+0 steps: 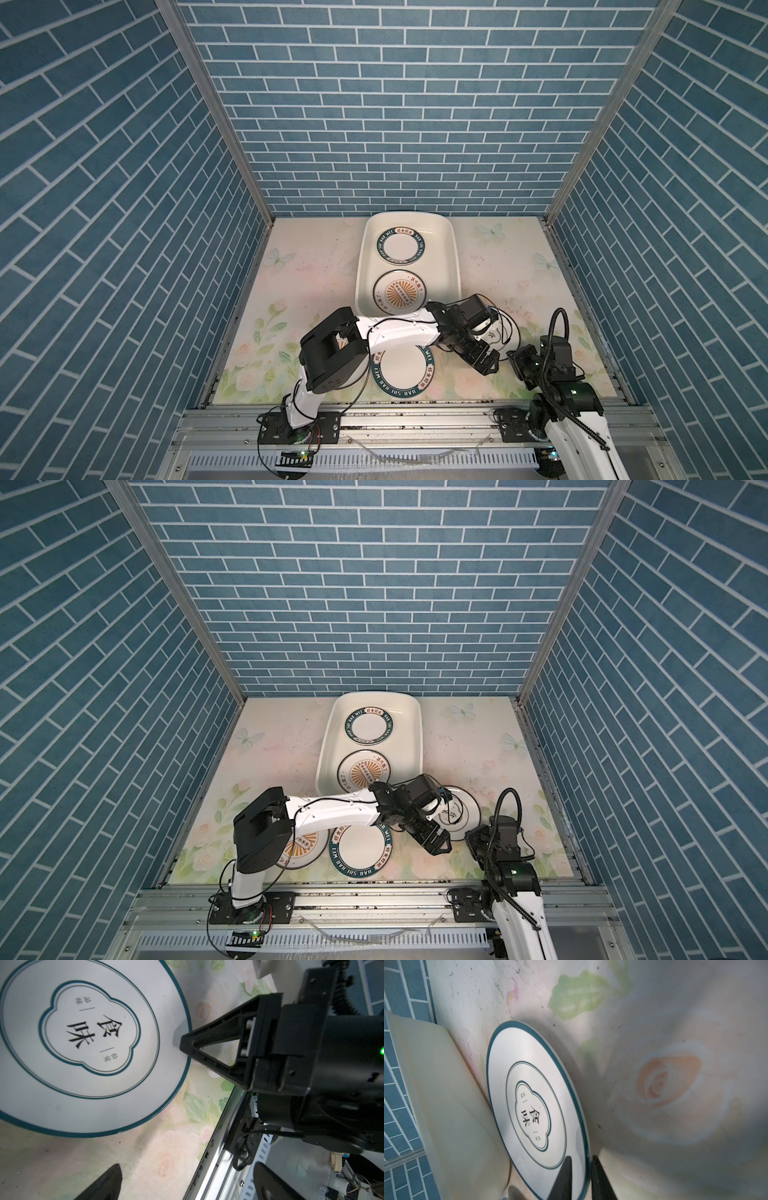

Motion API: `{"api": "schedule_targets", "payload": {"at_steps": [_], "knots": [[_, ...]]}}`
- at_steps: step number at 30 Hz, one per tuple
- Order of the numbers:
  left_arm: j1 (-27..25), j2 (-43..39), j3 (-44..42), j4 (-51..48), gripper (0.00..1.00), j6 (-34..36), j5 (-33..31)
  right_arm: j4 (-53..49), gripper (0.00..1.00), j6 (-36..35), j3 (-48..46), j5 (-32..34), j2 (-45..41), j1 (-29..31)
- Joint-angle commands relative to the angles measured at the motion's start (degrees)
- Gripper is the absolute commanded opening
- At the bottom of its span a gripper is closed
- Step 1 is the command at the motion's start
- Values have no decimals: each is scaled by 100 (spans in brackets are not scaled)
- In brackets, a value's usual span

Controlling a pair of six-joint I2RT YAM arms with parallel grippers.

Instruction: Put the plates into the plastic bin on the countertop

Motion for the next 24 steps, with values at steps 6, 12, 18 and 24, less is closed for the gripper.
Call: {"api": "schedule_targets", "payload": {"at_steps": [6,12,18,24], "knots": [[-56,-257,198,-290,99,319,117,59,19,215,-647,-82,-229,-28],[-56,-341,634,-676,100,702,-206,-92,26,197,-571,-110,-73,-37],[-60,-267,575,-644,100,529,-532,73,33,102,-469,-214,313,-51],[-57,-21,295,-311,100,228,-502,319,40,59,-423,-224,464,-74]]}}
